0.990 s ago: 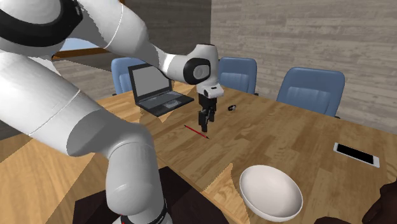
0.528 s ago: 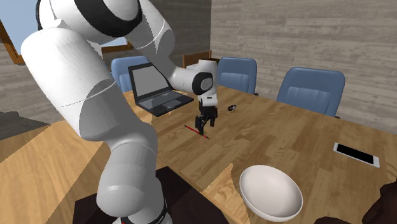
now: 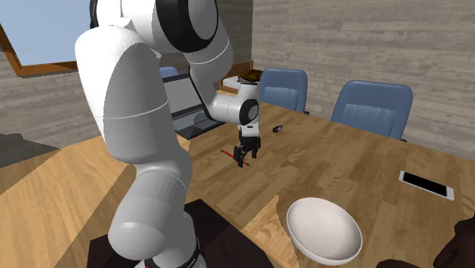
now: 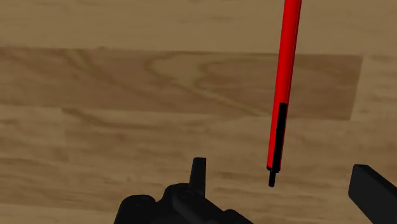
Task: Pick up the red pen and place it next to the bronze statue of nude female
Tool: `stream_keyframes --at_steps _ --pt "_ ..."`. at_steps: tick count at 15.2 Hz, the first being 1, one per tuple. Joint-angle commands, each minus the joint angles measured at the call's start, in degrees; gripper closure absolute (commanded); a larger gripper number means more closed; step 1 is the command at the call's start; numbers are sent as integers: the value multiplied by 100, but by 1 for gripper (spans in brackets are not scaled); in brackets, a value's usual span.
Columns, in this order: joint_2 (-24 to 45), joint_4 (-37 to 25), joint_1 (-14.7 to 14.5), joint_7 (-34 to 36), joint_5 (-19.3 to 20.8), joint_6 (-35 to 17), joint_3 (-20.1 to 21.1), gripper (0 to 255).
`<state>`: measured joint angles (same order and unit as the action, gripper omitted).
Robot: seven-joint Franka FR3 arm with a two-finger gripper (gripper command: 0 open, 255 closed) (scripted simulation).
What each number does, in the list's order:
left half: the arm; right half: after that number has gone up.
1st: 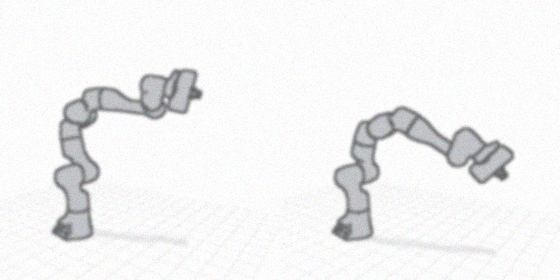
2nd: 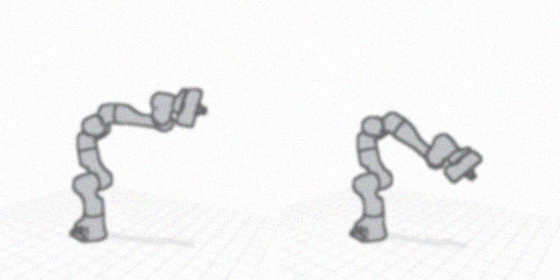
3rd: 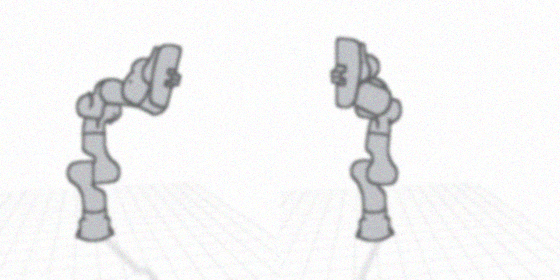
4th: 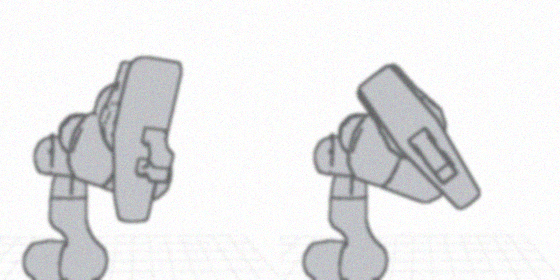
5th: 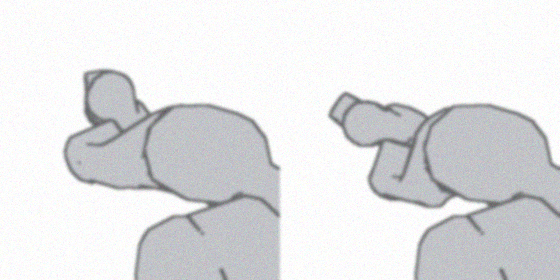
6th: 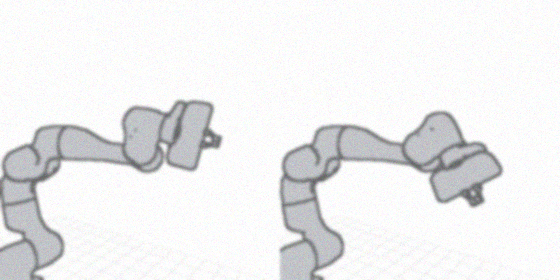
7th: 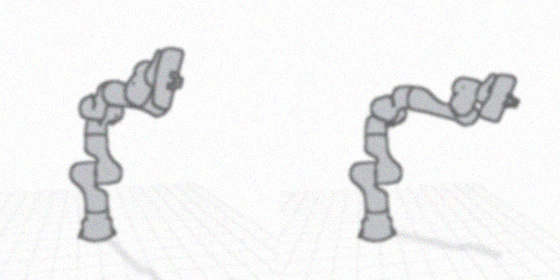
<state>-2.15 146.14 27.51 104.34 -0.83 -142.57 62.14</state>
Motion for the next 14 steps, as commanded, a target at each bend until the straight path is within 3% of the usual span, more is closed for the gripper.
stream_keyframes --at_steps 1,8,9,14 --pt "192 14 55 200 298 -112 14 0" --pt "192 14 44 200 298 -112 3 0" --pt "192 14 44 201 298 -112 3 255" --pt "84 35 32 76 132 -86 5 255"
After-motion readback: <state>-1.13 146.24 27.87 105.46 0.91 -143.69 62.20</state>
